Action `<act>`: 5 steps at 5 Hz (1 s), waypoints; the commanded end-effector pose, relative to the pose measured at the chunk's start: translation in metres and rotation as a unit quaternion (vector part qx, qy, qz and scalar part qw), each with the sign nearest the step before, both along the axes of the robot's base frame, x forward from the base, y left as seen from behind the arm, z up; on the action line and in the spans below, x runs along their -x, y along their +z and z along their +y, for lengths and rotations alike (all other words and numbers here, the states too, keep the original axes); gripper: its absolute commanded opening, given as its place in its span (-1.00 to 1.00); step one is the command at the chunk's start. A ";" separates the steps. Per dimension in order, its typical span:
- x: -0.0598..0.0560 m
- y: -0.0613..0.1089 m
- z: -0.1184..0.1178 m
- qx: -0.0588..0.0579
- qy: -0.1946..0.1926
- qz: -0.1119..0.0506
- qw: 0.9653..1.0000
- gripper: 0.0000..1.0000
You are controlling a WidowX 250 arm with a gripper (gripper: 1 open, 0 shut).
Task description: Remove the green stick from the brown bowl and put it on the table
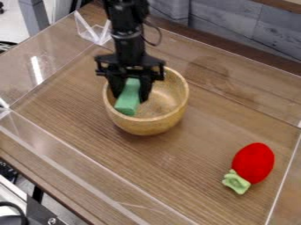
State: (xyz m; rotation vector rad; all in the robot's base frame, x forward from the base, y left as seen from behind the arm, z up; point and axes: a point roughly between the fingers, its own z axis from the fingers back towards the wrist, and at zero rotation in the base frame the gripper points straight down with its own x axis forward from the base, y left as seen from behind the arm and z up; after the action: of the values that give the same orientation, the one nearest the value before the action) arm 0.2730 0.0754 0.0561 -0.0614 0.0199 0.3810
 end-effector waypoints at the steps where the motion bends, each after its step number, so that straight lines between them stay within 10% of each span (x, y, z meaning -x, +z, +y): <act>1: -0.003 0.030 0.011 -0.005 -0.034 -0.039 0.999 -1.00; 5: 0.013 0.036 0.022 0.004 -0.084 -0.030 0.996 -1.00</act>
State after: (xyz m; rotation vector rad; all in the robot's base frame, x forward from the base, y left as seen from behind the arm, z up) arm 0.2580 0.0927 0.0794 -0.0956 0.0126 0.2112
